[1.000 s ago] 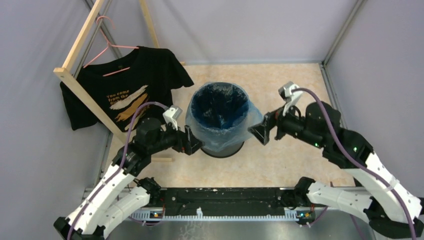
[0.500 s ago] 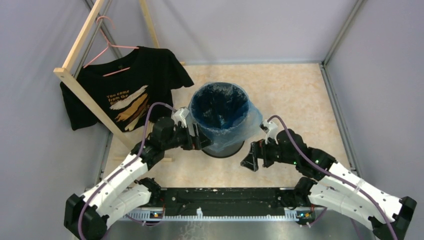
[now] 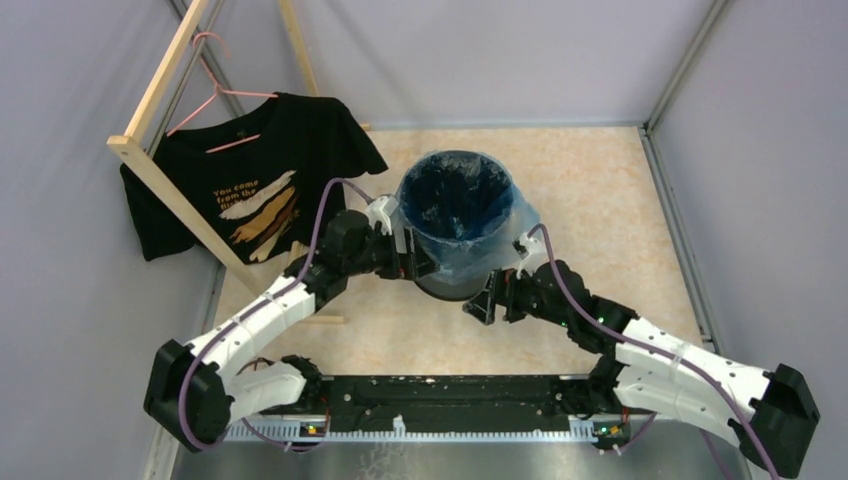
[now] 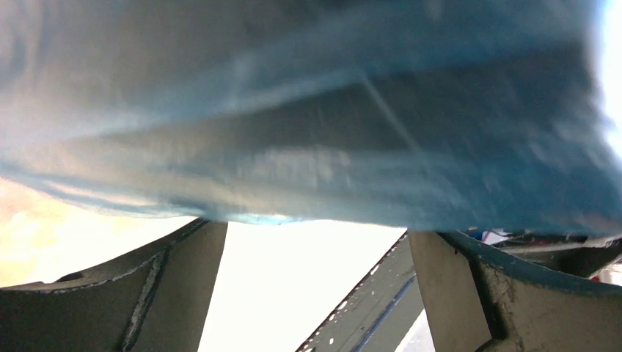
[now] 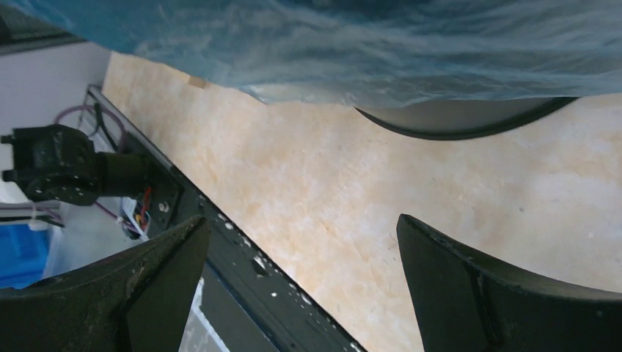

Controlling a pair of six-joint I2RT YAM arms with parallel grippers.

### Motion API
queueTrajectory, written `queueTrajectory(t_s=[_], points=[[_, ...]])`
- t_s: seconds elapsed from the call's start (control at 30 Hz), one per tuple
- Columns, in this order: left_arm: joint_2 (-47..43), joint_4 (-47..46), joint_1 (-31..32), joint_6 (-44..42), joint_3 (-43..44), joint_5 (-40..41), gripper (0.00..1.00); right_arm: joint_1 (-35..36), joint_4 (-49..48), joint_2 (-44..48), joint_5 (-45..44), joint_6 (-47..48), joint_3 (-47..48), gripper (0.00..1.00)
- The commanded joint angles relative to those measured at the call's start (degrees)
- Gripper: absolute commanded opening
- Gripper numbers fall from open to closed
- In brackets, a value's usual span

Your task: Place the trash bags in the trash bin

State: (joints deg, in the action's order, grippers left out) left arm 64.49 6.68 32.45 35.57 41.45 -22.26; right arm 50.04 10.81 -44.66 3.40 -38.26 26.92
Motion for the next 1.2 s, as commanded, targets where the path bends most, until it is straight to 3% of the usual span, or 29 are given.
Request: queueTrajectory(t_s=[0.0, 0.23, 0.43, 0.6, 0.83, 1.0, 1.17], points=[[-5.97, 9.61, -0.07, -8.89, 2.29, 3.45, 0.99, 0.95, -16.94, -2.94, 1.03, -6.48, -1.74, 0.99], [-18.46, 18.56, -0.09, -15.30, 2.89, 1.03, 0.99, 2.57, -33.01, -9.81, -9.14, -18.95, -8.79, 0.99], [-28.99, 14.14, -0.03, -17.25, -0.96, 6.25, 0.99, 2.78, -43.30, -18.87, -14.08, -24.65, -9.76, 0.99], [-32.50, 12.65, -0.06, -19.31, -0.79, 3.23, 0.99, 2.80, -50.82, -26.59, -16.69, -27.38, -8.85, 0.99], [-38.16, 10.17, -0.02, -18.90, -2.34, 0.61, 0.99, 1.86, -56.53, -33.06, -26.73, -29.41, -7.53, 0.99], [-40.70, 9.00, -0.06, -18.96, -2.94, -0.22, 0.99, -6.12, -59.94, -41.67, -21.96, -29.63, -2.44, 0.99], [-40.50, 8.77, -0.16, -18.87, -3.06, -0.40, 0.99, -12.59, -60.81, -51.04, -16.63, -23.62, 7.24, 0.99]])
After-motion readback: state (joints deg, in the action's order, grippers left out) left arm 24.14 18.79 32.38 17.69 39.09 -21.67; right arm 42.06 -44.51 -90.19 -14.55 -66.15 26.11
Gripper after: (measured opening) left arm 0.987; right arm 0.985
